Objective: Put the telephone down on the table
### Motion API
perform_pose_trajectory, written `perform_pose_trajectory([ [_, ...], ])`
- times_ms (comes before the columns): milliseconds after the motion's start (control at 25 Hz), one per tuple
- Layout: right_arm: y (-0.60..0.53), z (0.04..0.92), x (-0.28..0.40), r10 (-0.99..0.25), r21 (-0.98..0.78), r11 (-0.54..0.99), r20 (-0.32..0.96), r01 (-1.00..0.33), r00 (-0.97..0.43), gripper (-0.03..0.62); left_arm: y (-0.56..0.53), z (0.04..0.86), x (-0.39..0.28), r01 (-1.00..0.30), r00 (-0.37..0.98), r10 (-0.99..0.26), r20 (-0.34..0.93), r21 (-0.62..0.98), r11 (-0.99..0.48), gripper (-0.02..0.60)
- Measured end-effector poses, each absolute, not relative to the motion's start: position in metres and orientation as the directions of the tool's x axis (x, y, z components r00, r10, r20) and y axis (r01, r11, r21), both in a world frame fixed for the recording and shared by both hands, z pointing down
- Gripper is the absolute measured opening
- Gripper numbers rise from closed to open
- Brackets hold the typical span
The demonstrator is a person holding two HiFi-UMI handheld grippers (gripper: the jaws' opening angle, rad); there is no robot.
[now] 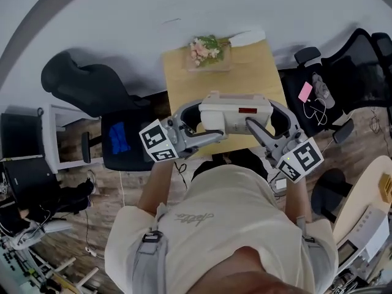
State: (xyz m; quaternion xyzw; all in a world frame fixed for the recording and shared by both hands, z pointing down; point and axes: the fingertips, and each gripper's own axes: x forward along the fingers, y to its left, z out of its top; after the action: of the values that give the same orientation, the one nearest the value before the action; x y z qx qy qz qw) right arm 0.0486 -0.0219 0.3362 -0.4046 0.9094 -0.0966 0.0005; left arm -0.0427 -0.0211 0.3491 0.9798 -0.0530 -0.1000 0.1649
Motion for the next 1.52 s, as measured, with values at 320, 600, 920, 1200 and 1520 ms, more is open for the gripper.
perform_pose_trajectory([
  [320, -0.063, 0.332, 0.069, -0.66, -0.203, 0.73, 0.038, -0.652, -0.75, 0.259, -0.052, 0.341, -0.023, -0.188, 0.962, -0.241, -0.132, 0.324, -0.927, 0.387],
  [600, -0.102, 0.33, 0.096, -0.605, -0.215, 0.776, 0.012, -0.593, -0.796, 0.259, -0.084, 0.338, 0.006, -0.264, 0.942, -0.315, -0.114, 0.326, -0.908, 0.387],
  [920, -0.12, 0.324, 0.1, -0.555, -0.216, 0.813, -0.001, -0.541, -0.832, 0.259, -0.098, 0.331, 0.01, -0.323, 0.922, -0.371, -0.109, 0.311, -0.894, 0.387],
  [1200, -0.122, 0.323, 0.091, -0.554, -0.204, 0.814, 0.006, -0.543, -0.832, 0.259, -0.099, 0.33, 0.002, -0.32, 0.922, -0.368, -0.119, 0.3, -0.899, 0.387],
  [1520, -0.115, 0.31, 0.081, -0.578, -0.168, 0.805, -0.003, -0.57, -0.816, 0.259, -0.096, 0.32, -0.009, -0.284, 0.927, -0.337, -0.163, 0.283, -0.916, 0.387],
])
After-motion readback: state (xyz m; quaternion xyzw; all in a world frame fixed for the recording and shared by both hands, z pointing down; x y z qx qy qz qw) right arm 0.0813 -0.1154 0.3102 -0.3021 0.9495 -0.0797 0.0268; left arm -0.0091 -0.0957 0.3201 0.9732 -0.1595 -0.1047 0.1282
